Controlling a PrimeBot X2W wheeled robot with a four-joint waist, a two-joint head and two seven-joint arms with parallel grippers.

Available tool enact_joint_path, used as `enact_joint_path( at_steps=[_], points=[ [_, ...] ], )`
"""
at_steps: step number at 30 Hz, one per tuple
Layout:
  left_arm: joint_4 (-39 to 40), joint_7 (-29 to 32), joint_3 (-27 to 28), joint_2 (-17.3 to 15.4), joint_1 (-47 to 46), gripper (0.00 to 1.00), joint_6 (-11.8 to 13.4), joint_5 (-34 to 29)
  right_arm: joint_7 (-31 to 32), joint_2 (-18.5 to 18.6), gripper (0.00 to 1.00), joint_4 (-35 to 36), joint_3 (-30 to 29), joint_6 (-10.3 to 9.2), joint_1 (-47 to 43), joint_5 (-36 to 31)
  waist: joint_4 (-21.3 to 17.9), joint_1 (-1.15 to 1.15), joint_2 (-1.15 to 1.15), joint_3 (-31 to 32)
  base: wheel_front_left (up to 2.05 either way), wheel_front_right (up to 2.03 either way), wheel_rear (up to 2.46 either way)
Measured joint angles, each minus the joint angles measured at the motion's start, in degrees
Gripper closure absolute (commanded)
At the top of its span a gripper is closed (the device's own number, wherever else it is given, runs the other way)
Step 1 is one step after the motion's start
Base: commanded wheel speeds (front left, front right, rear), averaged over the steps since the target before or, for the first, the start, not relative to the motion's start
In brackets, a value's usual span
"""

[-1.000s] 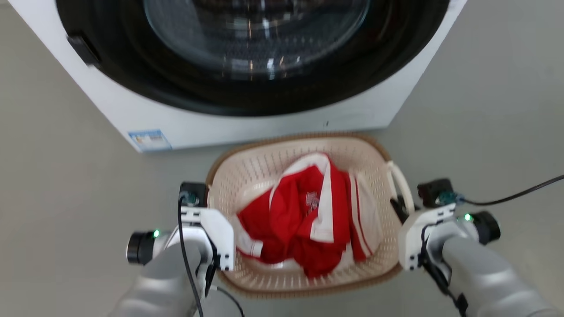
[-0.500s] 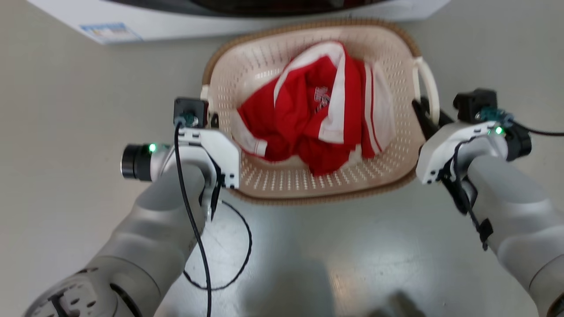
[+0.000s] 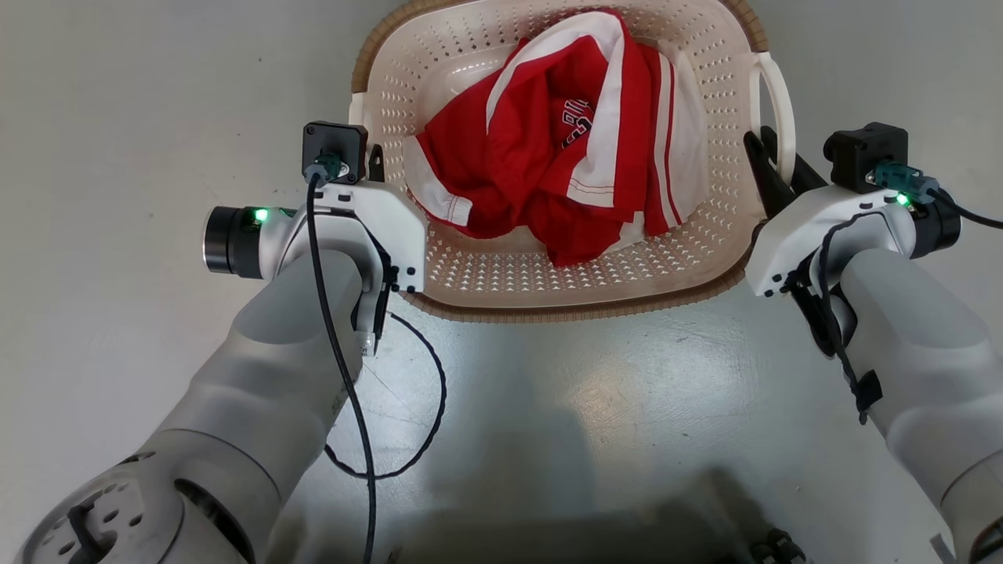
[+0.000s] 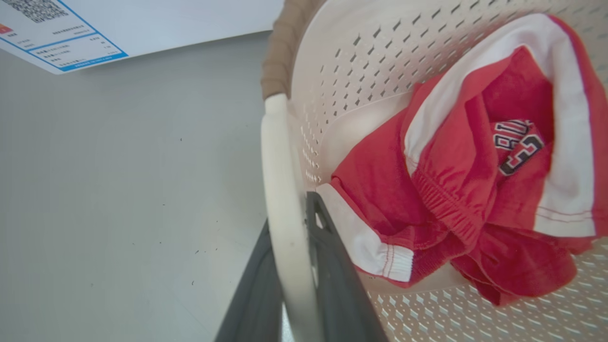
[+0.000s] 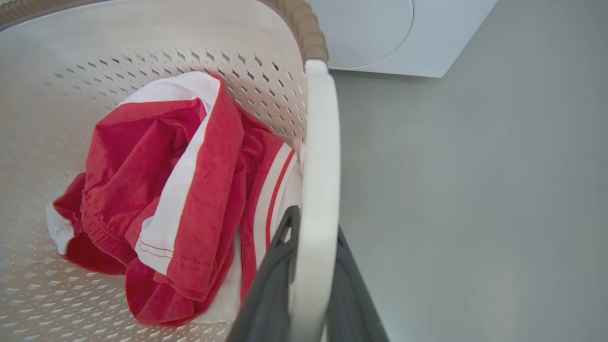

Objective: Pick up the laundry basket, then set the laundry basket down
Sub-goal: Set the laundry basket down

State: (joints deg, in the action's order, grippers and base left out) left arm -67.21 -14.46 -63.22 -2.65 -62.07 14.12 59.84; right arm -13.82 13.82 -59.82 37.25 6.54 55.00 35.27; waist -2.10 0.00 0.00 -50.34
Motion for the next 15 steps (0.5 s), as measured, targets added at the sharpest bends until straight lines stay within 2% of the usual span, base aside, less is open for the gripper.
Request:
enact_joint_path(
  at_steps=[15],
  points=[
    [-0.02,0.01,4.28,-0.13,0.01,1.0,-0.01,-5.17,-0.38,-1.49,1.0,0.23,-3.98,0.0,-1.03,-3.42,-0.1,0.0,0.0,-1.45,0.0,0.0,0.0]
  ],
)
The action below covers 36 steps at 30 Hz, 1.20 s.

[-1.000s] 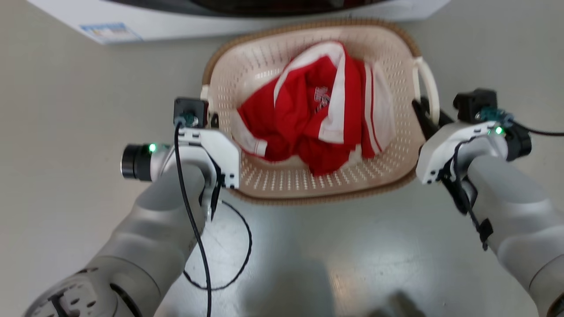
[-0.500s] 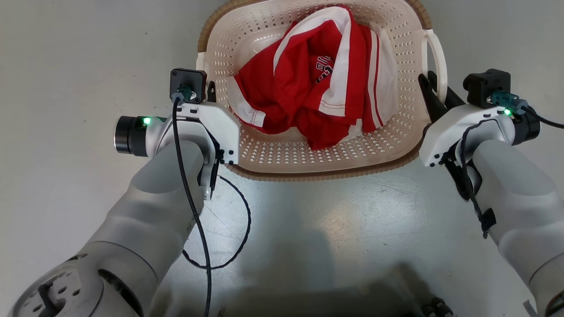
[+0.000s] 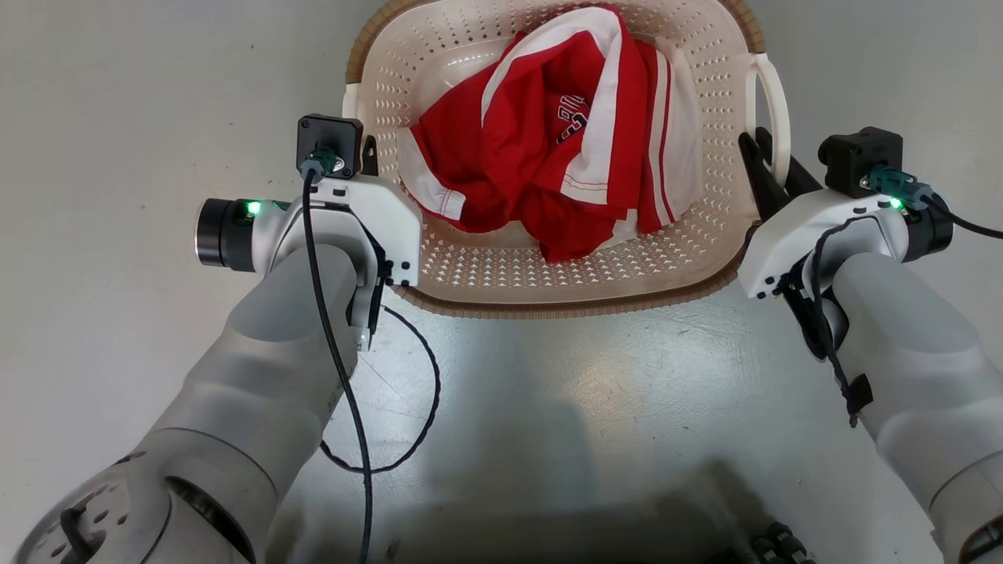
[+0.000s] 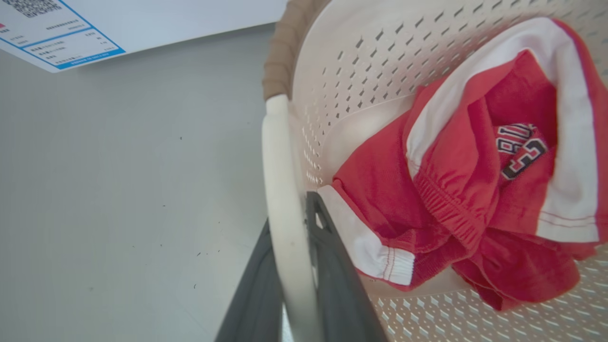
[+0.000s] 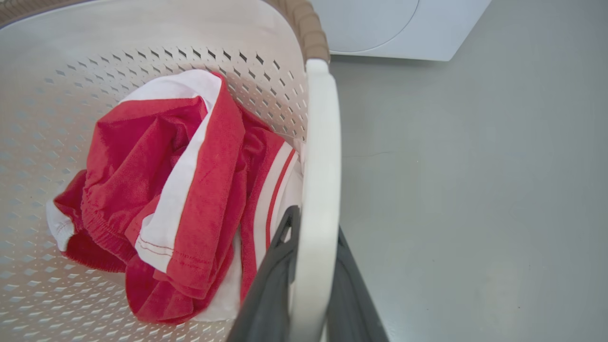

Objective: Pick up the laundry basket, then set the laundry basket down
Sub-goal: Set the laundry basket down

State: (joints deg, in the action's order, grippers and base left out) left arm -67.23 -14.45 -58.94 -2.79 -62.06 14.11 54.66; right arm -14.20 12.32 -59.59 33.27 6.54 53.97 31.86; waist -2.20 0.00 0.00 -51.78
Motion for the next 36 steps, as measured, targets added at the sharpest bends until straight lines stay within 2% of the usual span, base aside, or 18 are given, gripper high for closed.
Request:
enact_joint_path(
  at_steps=[4,5,6,7,8,27,36],
  points=[
    [-0.76,0.0,0.57,0.21,0.0,1.0,-0.09,-0.81,0.0,-0.26,1.0,-0.18,-0.71,0.0,0.0,-0.2,0.05,0.0,0.0,0.04,0.0,0.0,0.0],
    [-0.99,-0.01,0.67,0.33,0.0,0.87,-0.09,-0.86,0.0,-0.36,0.58,-0.3,-1.21,0.0,-0.01,-0.4,0.04,0.0,0.0,0.06,0.0,0.0,0.0],
    [-1.15,-0.22,0.74,0.41,0.0,0.39,-0.09,-0.94,0.0,-0.44,0.36,-0.44,-1.44,0.03,-0.01,-0.9,0.03,0.0,0.0,0.07,0.0,0.0,0.0],
    [-1.33,-0.25,0.75,0.38,0.0,0.04,-0.08,-1.33,-0.01,-0.53,0.1,-0.46,-1.54,0.16,-0.01,-1.37,0.02,0.0,0.0,0.08,0.0,0.0,0.0],
    [-1.45,-0.25,0.76,0.48,0.0,0.0,-0.08,-1.54,-0.01,-0.63,0.0,-0.52,-1.6,0.56,-0.01,-1.78,0.02,0.0,0.0,0.08,0.0,0.0,0.0],
    [-1.59,-0.25,3.72,0.71,0.12,0.0,0.03,-3.15,-0.01,-2.29,0.0,0.73,-8.03,0.58,-1.5,-6.42,-0.87,0.0,0.0,2.04,0.0,0.0,0.0],
    [2.41,-0.25,8.11,0.6,3.03,0.0,0.52,-5.87,-0.02,-2.49,0.0,4.52,-14.57,0.59,-5.01,-11.07,-0.91,0.0,0.0,6.75,0.0,0.0,0.0]
  ],
)
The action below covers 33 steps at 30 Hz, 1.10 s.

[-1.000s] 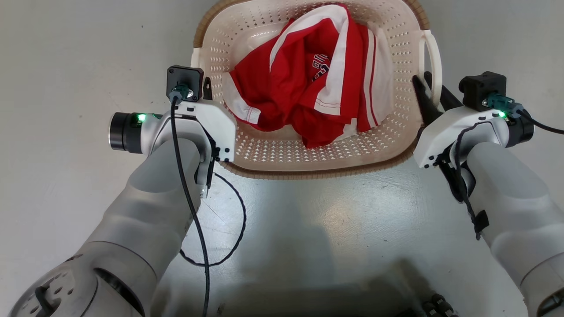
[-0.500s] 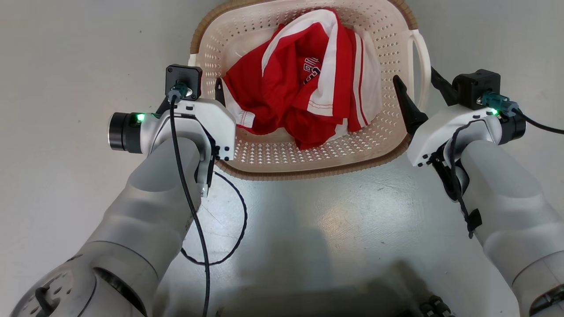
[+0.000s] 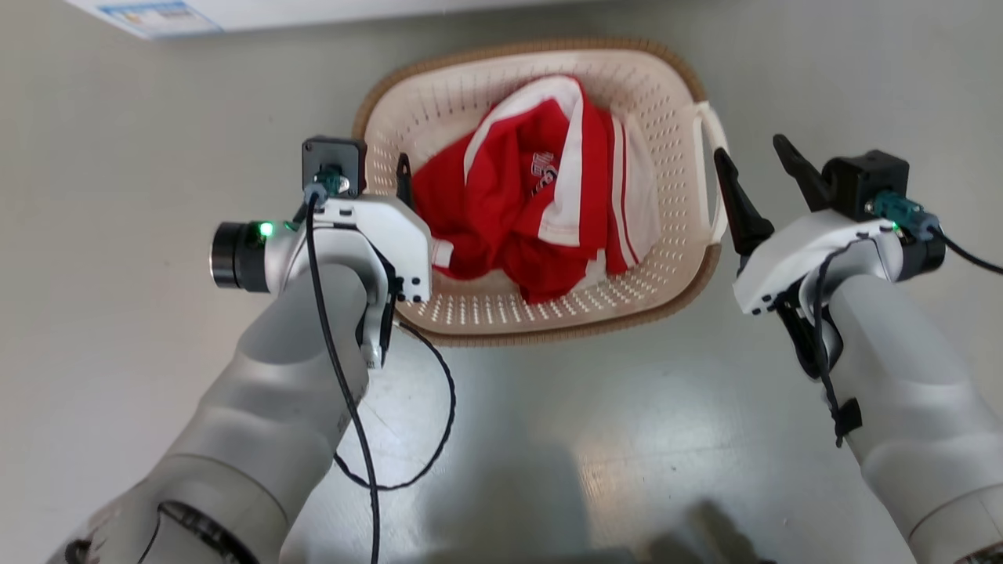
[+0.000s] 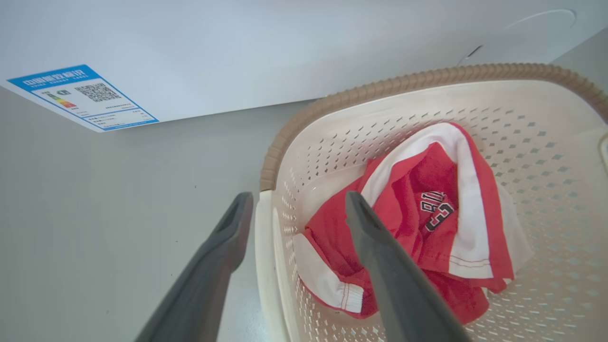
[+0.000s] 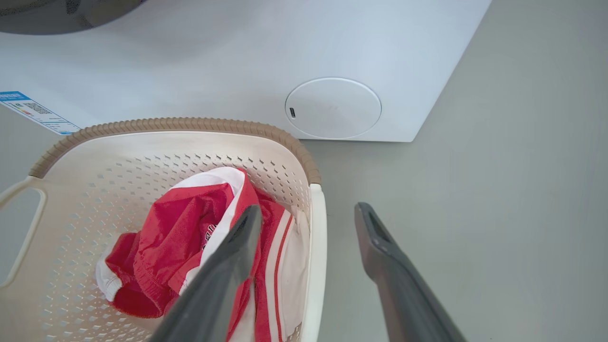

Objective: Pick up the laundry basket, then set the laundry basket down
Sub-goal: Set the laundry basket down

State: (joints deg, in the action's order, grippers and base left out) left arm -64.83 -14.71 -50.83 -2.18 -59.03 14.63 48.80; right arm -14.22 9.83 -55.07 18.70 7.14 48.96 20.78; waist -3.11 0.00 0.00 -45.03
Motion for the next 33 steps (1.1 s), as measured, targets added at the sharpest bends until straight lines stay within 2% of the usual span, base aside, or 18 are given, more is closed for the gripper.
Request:
enact_joint_path(
  at_steps=[6,14,24,33],
  points=[
    [6.41,0.01,5.53,-1.22,4.64,0.0,1.05,-3.93,-0.04,-0.2,0.0,3.68,-5.22,0.0,-3.47,-3.68,0.16,0.0,0.0,4.91,0.0,0.0,0.0],
    [15.41,0.05,15.33,-2.11,15.78,0.0,0.88,-11.77,-0.16,-1.32,0.0,9.95,-14.58,0.01,-11.5,-11.31,0.46,0.0,0.0,14.66,0.0,0.0,0.0],
    [21.18,0.05,25.68,-2.46,29.23,0.0,-3.14,-18.02,-0.16,-2.87,0.0,14.18,-18.58,0.01,-21.17,-15.85,1.07,0.0,0.0,27.44,0.0,0.0,0.0],
    [27.52,0.05,34.22,-2.08,41.39,0.0,-6.16,-21.67,-0.16,-3.6,0.0,18.69,-20.27,0.01,-30.2,-17.3,1.26,0.0,0.0,38.59,0.0,0.0,0.0]
  ],
)
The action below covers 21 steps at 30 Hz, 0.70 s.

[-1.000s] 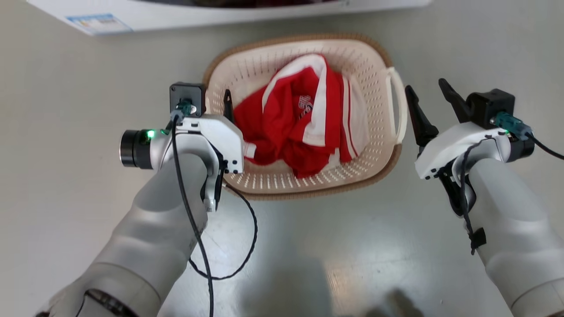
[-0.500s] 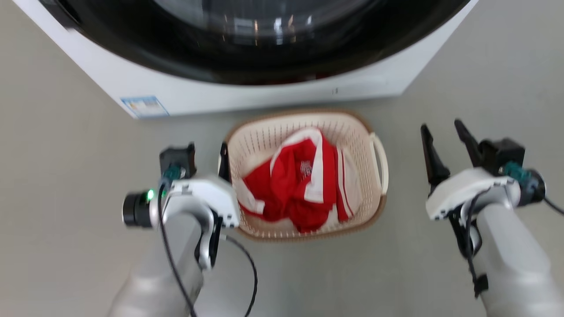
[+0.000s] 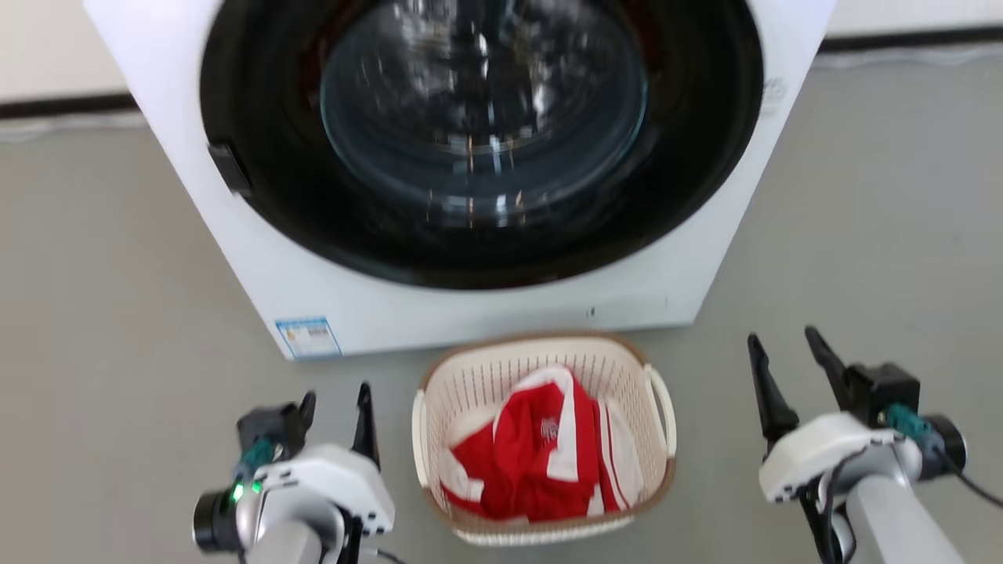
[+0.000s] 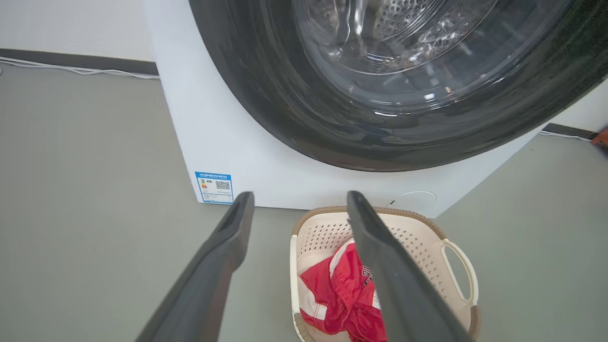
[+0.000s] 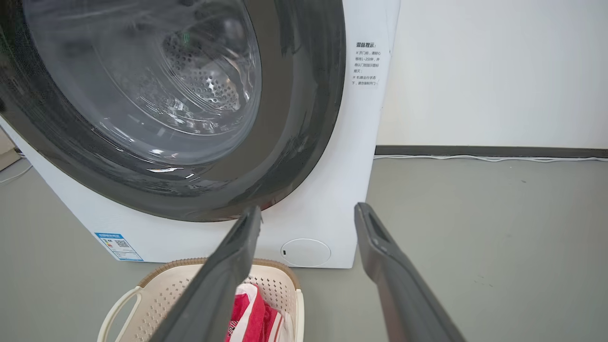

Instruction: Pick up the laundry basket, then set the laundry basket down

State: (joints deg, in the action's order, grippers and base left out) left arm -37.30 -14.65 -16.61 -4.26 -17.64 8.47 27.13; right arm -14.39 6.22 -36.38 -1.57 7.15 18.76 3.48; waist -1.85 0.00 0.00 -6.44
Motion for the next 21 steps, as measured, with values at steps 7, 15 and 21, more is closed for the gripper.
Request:
enact_joint_path(
  at_steps=[7,15,21],
  points=[
    [4.03,0.0,4.68,0.69,6.26,0.0,-1.44,-2.55,0.0,-0.64,0.0,3.01,-0.78,0.0,-6.2,-0.58,0.39,0.0,0.0,6.32,0.0,0.0,0.0],
    [8.32,0.0,9.21,1.23,11.94,0.0,-1.43,-4.09,0.0,-2.22,0.0,6.51,-1.94,0.0,-10.41,-0.58,0.67,0.0,0.0,9.47,0.0,0.0,0.0],
    [10.91,0.0,10.81,1.64,14.21,0.0,-1.44,-6.16,0.0,-2.96,0.0,8.03,-2.11,0.0,-12.06,-0.58,0.77,0.0,0.0,10.39,0.0,0.0,0.0]
  ],
)
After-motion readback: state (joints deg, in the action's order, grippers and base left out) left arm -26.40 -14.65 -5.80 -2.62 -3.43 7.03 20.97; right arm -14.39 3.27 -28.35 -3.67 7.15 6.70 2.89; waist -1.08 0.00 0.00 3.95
